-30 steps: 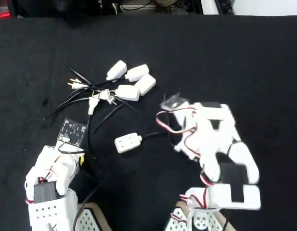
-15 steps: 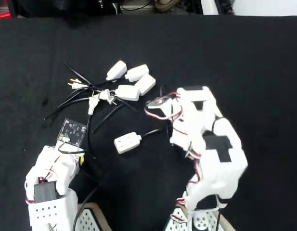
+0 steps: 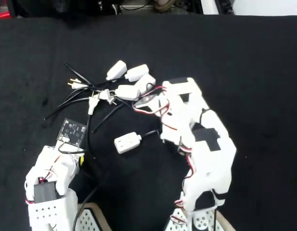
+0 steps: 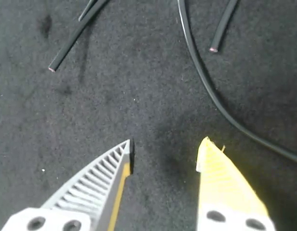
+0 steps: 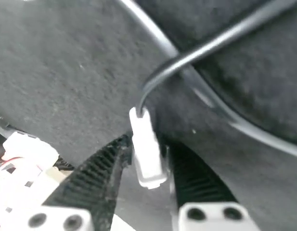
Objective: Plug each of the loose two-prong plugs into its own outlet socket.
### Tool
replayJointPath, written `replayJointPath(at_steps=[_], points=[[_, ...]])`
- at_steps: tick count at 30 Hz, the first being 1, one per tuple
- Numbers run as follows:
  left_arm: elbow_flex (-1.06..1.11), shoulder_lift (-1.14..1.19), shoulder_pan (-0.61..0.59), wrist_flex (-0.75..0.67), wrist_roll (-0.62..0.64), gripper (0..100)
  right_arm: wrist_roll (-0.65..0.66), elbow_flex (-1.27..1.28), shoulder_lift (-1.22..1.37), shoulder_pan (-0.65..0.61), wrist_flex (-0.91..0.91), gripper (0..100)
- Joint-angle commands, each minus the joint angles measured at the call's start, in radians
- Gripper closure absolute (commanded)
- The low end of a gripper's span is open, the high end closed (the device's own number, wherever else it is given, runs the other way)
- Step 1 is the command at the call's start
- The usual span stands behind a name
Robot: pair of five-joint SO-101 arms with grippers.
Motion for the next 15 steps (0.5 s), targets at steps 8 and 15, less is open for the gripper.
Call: replayJointPath(at_steps=[8,15], points=[[0.018,-0.008,-0.002,-0.018,-0.003,78,0.054,-0.048,-0.004,-0.103,-0.006,81.9],[0.018,-0.008,-0.002,-0.018,-0.003,78,0.052,-0.110,-0.004,-0.114,-0.009,82.5]])
